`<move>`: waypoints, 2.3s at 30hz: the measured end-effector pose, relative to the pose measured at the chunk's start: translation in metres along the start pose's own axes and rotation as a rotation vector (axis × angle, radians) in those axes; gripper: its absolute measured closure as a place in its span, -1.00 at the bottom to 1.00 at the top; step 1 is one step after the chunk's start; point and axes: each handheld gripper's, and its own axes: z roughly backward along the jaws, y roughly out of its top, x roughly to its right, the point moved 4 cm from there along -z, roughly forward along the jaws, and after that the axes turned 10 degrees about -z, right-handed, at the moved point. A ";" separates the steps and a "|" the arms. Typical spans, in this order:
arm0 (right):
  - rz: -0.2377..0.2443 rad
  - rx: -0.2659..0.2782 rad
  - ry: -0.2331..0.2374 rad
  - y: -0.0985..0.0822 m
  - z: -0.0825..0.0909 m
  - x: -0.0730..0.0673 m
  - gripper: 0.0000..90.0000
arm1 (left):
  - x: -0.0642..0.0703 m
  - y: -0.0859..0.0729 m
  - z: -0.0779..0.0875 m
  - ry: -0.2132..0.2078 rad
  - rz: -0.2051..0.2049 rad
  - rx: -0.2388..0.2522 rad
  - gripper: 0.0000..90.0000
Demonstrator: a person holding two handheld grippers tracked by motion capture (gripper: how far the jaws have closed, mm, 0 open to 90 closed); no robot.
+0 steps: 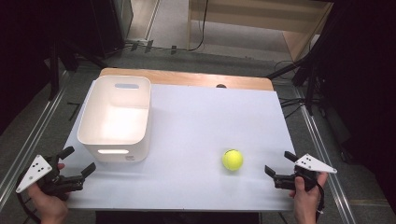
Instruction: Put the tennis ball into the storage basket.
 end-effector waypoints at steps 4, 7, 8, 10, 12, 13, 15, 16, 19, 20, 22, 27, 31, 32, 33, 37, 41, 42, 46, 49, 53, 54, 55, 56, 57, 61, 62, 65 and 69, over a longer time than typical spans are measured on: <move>0.023 -0.031 0.021 0.006 0.000 -0.009 -1.00 | 0.000 0.000 -0.001 0.004 0.000 -0.004 -1.00; 0.049 -0.057 0.033 0.010 -0.001 -0.017 -1.00 | 0.000 0.000 -0.001 0.004 -0.001 -0.004 -1.00; 0.058 -0.063 0.039 0.012 -0.001 -0.019 -1.00 | 0.000 0.000 -0.001 0.003 0.000 -0.002 -1.00; 0.064 -0.077 0.038 0.014 -0.002 -0.023 -1.00 | 0.000 0.000 -0.001 0.002 -0.002 -0.001 -1.00; 0.079 -0.093 0.047 0.017 -0.004 -0.028 -1.00 | 0.000 0.000 -0.001 0.002 -0.002 -0.001 -1.00; 0.091 -0.100 0.046 0.019 -0.006 -0.031 -1.00 | 0.000 0.000 -0.001 0.003 -0.002 -0.001 -1.00; 0.112 -0.116 0.046 0.022 -0.008 -0.035 -1.00 | 0.000 0.000 -0.001 0.003 -0.001 -0.001 -1.00; 0.114 -0.124 0.046 0.024 -0.009 -0.036 -1.00 | 0.000 0.000 -0.001 0.002 -0.002 -0.001 -1.00; 0.126 -0.140 0.058 0.028 -0.013 -0.041 -1.00 | 0.000 0.000 -0.001 0.002 -0.002 -0.001 -1.00; 0.131 -0.147 0.064 0.029 -0.014 -0.042 -1.00 | 0.000 0.000 -0.001 0.001 -0.002 -0.001 -1.00; 0.140 -0.159 0.073 0.032 -0.016 -0.045 -1.00 | 0.000 0.000 0.000 0.001 -0.004 -0.001 -1.00; 0.163 -0.186 0.082 0.037 -0.022 -0.049 -1.00 | 0.000 0.000 0.000 0.002 -0.004 -0.002 -1.00; 0.176 -0.212 0.090 0.040 -0.027 -0.054 -1.00 | 0.000 0.000 0.000 0.002 0.000 0.000 -1.00; 0.179 -0.217 0.090 0.041 -0.029 -0.055 -1.00 | 0.000 0.000 0.000 0.001 0.001 0.001 -1.00; 0.182 -0.224 0.096 0.042 -0.030 -0.056 -1.00 | 0.000 0.000 0.000 0.001 0.001 0.001 -1.00; 0.197 -0.244 0.107 0.044 -0.035 -0.060 -1.00 | 0.000 0.000 0.000 0.001 0.002 0.002 -1.00; 0.207 -0.268 0.119 0.045 -0.040 -0.064 -1.00 | 0.000 0.000 0.000 0.000 0.001 0.002 -1.00; 0.214 -0.271 0.119 0.046 -0.041 -0.065 -1.00 | 0.000 0.000 0.000 0.001 0.001 0.001 -1.00; 0.222 -0.297 0.130 0.045 -0.046 -0.069 -1.00 | 0.000 0.000 0.000 0.000 0.001 0.002 -1.00; 0.234 -0.319 0.140 0.043 -0.049 -0.071 -1.00 | 0.000 0.000 0.000 0.000 0.001 0.004 -1.00; 0.242 -0.345 0.148 0.042 -0.053 -0.074 -1.00 | 0.001 0.000 0.000 0.001 0.002 0.002 -1.00; 0.244 -0.352 0.145 0.041 -0.054 -0.074 -1.00 | 0.000 0.000 0.000 0.000 0.001 0.002 -1.00; 0.250 -0.358 0.153 0.041 -0.056 -0.075 -1.00 | 0.000 0.000 0.000 0.000 0.002 0.002 -1.00; 0.255 -0.370 0.152 0.040 -0.057 -0.076 -1.00 | 0.000 0.000 0.000 0.001 0.002 0.002 -1.00; 0.256 -0.377 0.149 0.040 -0.058 -0.076 -1.00 | 0.000 0.000 0.000 0.001 0.001 0.000 -1.00; 0.275 -0.410 0.162 0.037 -0.063 -0.079 -1.00 | 0.001 0.000 0.000 0.000 0.002 0.002 -1.00; 0.274 -0.419 0.164 0.036 -0.064 -0.080 -1.00 | 0.000 0.000 0.000 -0.001 0.002 0.002 -1.00; 0.290 -0.444 0.167 0.035 -0.068 -0.081 -1.00 | 0.000 0.000 0.000 0.000 0.000 0.000 -1.00; 0.317 -0.487 0.145 0.034 -0.073 -0.082 -1.00 | 0.000 0.000 0.000 0.001 0.001 0.000 -1.00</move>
